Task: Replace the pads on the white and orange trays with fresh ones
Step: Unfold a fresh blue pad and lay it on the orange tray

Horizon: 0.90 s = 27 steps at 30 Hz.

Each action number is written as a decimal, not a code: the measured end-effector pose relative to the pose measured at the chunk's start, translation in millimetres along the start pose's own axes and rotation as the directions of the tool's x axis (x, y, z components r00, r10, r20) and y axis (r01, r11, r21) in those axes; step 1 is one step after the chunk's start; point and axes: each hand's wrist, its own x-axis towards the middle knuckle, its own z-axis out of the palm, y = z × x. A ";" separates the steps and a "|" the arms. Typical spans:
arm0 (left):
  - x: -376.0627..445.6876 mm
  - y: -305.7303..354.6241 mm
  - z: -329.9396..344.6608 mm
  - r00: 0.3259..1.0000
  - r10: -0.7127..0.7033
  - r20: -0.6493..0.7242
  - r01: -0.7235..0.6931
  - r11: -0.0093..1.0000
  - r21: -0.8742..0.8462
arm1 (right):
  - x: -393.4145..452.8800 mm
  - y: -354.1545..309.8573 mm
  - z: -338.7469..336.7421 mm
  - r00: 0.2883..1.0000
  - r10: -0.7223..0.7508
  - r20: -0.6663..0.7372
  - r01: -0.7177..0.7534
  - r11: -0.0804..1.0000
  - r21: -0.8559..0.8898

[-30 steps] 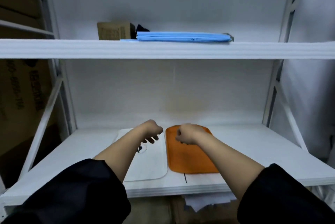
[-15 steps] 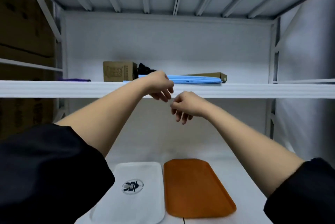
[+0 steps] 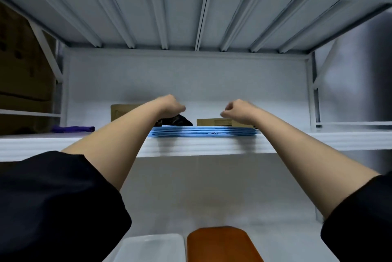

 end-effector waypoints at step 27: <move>39.1 -38.0 37.4 0.977 -0.155 -0.147 0.096 0.933 -0.347 | 16.6 26.5 18.7 0.919 0.346 0.191 -0.359 0.933 0.035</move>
